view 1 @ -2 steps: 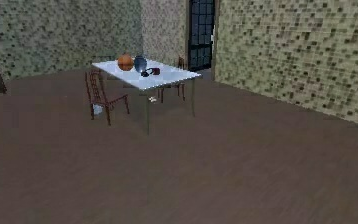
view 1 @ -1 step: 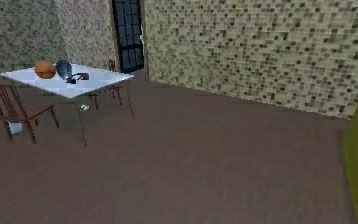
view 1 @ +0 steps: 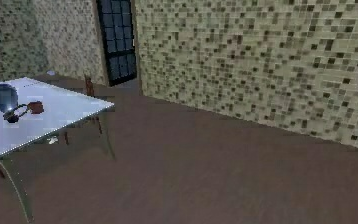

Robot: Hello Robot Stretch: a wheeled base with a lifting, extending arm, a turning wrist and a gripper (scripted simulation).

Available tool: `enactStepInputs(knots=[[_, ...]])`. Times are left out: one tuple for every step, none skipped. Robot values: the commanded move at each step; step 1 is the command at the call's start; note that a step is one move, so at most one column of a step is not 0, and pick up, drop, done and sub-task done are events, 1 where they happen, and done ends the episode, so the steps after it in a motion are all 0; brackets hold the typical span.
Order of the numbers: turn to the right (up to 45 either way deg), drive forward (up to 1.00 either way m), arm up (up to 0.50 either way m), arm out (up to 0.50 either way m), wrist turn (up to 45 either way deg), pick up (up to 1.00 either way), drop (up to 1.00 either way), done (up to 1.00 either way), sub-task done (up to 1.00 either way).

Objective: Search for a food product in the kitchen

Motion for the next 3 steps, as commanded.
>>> enactStepInputs(knots=[[0.0, 1.0, 0.0, 0.0, 0.0, 0.0, 0.0, 0.0, 0.0], [6.0, 0.0, 0.0, 0.0, 0.0, 0.0, 0.0, 0.0, 0.0], [0.0, 0.7, 0.0, 0.0, 0.0, 0.0, 0.0, 0.0, 0.0]])
